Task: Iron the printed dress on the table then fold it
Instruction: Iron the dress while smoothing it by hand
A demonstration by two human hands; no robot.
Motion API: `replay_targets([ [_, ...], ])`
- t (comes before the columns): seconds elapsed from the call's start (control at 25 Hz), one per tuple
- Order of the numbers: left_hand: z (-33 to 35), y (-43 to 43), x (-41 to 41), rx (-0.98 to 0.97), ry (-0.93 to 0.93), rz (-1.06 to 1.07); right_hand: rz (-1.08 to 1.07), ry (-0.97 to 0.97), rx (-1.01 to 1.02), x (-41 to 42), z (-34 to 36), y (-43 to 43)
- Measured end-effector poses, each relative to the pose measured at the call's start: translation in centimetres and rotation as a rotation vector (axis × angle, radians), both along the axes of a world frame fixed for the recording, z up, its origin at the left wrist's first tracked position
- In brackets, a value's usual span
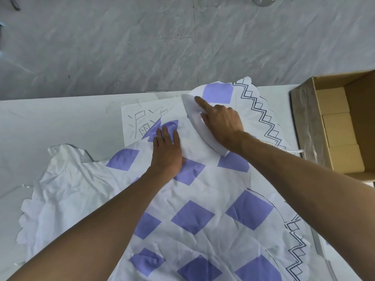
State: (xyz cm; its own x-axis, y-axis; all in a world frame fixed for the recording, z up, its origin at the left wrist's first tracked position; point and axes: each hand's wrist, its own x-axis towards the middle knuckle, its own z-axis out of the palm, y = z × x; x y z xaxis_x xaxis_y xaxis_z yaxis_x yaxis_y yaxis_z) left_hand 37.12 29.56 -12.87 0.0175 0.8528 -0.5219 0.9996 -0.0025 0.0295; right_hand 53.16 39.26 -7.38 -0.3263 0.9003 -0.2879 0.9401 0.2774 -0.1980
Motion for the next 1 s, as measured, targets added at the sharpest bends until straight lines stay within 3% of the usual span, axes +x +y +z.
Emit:
replay_targets([
  [0.4, 0.0, 0.3, 0.0, 0.01, -0.005, 0.028, -0.502, -0.039, 0.028, 10.1, 0.2, 4.3],
  [0.6, 0.3, -0.5, -0.6, 0.136, -0.115, 0.065, -0.345, 0.078, 0.072, 7.2, 2.6, 0.1],
  [0.76, 0.1, -2.0, -1.3, 0.179, -0.078, -0.028, -0.164, 0.073, -0.017, 3.5, 1.6, -4.5],
  [1.0, -0.4, -2.6, -2.2, 0.146, -0.068, -0.041, -0.4, -0.001, 0.031, 7.6, 0.0, -5.5],
])
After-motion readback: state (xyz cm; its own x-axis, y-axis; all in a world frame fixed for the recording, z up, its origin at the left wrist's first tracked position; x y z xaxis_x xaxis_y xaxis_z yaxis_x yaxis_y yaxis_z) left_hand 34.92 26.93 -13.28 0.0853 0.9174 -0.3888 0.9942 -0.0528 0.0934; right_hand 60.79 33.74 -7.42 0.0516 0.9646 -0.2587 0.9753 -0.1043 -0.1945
